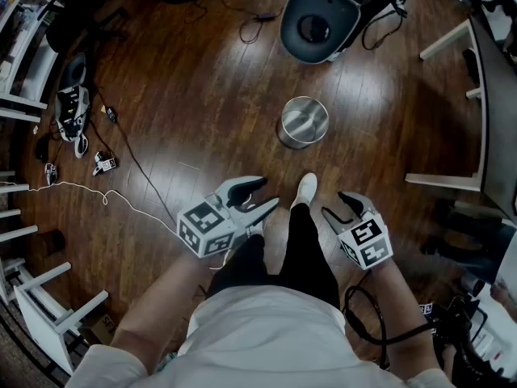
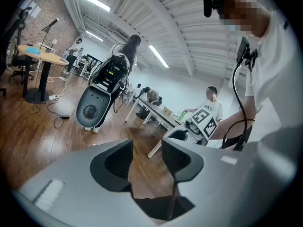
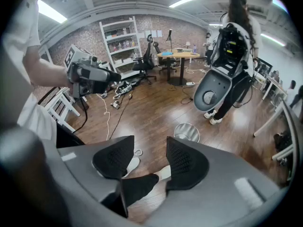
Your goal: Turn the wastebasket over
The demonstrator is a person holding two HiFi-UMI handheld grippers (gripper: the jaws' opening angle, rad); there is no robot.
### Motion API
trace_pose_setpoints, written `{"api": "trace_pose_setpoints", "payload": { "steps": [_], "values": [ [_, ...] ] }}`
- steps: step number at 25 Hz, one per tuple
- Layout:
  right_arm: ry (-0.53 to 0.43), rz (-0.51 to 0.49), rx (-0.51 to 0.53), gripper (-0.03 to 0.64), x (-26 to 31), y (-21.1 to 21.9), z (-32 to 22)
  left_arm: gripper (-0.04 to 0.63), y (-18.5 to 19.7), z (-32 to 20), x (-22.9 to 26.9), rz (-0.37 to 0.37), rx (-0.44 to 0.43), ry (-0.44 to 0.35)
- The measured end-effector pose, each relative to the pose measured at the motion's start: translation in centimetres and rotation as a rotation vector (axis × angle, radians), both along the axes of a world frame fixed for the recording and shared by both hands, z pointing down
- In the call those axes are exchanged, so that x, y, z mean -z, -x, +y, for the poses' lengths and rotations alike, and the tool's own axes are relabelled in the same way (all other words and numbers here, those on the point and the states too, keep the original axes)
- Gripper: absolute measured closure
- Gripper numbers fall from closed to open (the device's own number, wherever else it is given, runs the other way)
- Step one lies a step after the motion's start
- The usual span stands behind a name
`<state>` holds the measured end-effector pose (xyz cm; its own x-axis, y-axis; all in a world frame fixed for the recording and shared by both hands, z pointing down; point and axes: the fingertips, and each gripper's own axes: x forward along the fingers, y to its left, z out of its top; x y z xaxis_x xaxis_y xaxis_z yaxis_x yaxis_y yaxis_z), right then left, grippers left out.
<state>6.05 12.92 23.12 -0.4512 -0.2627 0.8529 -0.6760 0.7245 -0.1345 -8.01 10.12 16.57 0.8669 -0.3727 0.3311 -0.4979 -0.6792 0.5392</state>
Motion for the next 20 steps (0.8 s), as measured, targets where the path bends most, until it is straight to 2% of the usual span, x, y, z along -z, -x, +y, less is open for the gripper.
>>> {"api": "trace_pose_setpoints", "payload": {
  "steps": [4, 7, 12, 20],
  "values": [
    [0.027, 0.048, 0.092, 0.399, -7.1, 1.5, -6.0, 0.42, 0.1, -4.2, -3.8, -0.019, 0.039, 0.013],
    [0.076, 0.114, 0.179, 0.397, -14.3, 2.1, -9.2, 0.42, -0.2, -5.8, -7.8, -0.021, 0.093, 0.059],
    [0.162, 0.208, 0.293, 0.397, -27.1, 0.9, -13.6, 0.42, -3.3, -8.2, -15.6, -0.015, 0.181, 0.134],
    [0.191, 0.301, 0.38, 0.397, -41.9, 1.1, -17.8, 0.42, -5.3, -12.2, -27.8, -0.007, 0.212, 0.139]
  ]
}}
